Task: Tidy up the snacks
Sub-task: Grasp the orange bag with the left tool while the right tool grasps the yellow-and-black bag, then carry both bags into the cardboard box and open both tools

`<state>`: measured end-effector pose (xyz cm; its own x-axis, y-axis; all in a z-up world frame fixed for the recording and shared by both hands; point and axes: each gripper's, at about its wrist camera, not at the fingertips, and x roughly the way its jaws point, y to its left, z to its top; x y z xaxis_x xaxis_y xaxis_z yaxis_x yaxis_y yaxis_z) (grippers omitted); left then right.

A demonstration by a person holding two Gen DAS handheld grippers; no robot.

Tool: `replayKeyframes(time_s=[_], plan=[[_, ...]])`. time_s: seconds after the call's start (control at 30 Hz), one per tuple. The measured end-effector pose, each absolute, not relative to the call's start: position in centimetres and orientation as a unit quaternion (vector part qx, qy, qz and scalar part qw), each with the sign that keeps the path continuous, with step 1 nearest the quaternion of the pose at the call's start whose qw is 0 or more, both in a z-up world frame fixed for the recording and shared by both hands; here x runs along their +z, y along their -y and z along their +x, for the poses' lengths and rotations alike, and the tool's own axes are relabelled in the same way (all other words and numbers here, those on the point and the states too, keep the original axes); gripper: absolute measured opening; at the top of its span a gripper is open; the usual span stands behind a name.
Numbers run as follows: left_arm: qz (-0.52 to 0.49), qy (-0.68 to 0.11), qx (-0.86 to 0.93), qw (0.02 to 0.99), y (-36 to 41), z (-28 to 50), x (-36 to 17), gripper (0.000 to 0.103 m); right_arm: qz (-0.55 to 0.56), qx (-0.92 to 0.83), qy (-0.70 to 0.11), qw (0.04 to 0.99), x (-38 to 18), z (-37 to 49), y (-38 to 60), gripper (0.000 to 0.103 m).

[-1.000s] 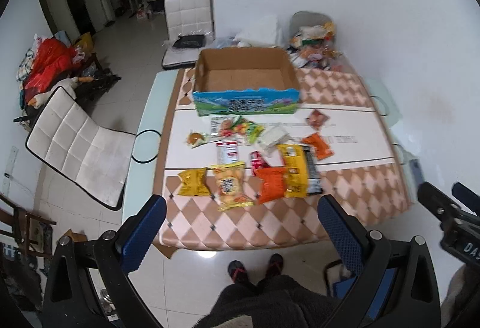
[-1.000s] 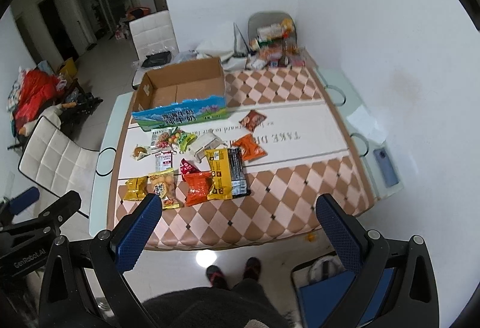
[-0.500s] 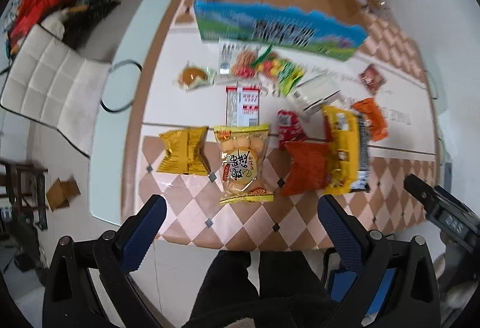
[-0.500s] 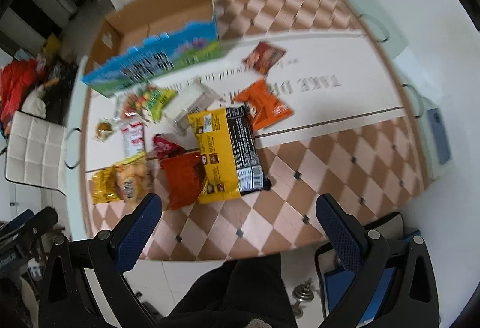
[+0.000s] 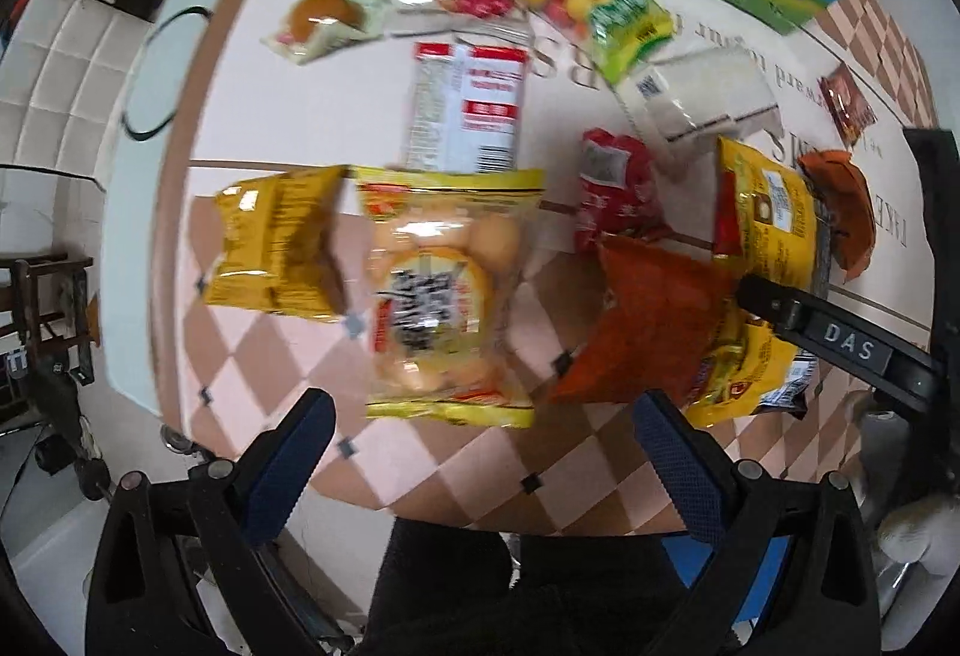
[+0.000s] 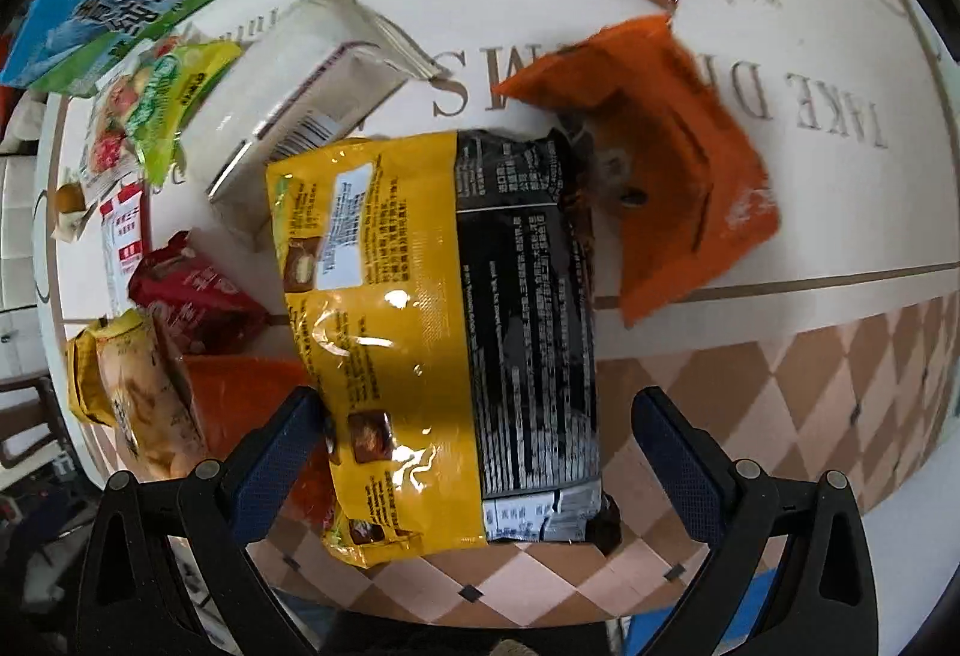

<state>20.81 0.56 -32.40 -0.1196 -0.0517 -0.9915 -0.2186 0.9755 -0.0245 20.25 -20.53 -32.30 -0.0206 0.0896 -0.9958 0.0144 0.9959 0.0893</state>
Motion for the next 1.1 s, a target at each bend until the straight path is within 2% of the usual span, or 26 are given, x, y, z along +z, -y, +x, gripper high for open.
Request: replayKeyframes(time_s=[0.07, 0.13, 0.23, 0.57, 1.1], plan=[[-0.088, -0.749, 0.056, 0.655, 0.1, 21.0, -32.9, 0.102, 0.039, 0.035, -0.719, 0.693, -33.2, 20.7, 20.6, 0.101], [-0.088, -0.750, 0.048, 0.653, 0.8, 21.2, -33.4, 0.102, 0.055, 0.046, -0.725, 0.685, -33.7, 20.9, 21.0, 0.094], [-0.086, -0.753, 0.035, 0.651, 1.9, 21.5, -33.9, 0.102, 0.044, 0.035, -0.729, 0.682, -34.2, 20.8, 22.7, 0.092], [-0.065, -0.765, -0.018, 0.640, 6.4, 22.4, -37.0, 0.102, 0.095, 0.003, -0.745, 0.660, -36.9, 18.9, 31.3, 0.092], [-0.023, -0.761, -0.015, 0.648, 8.1, 23.3, -43.3, 0.100, 0.117, 0.011, -0.746, 0.656, -40.2, 16.6, 32.6, 0.100]])
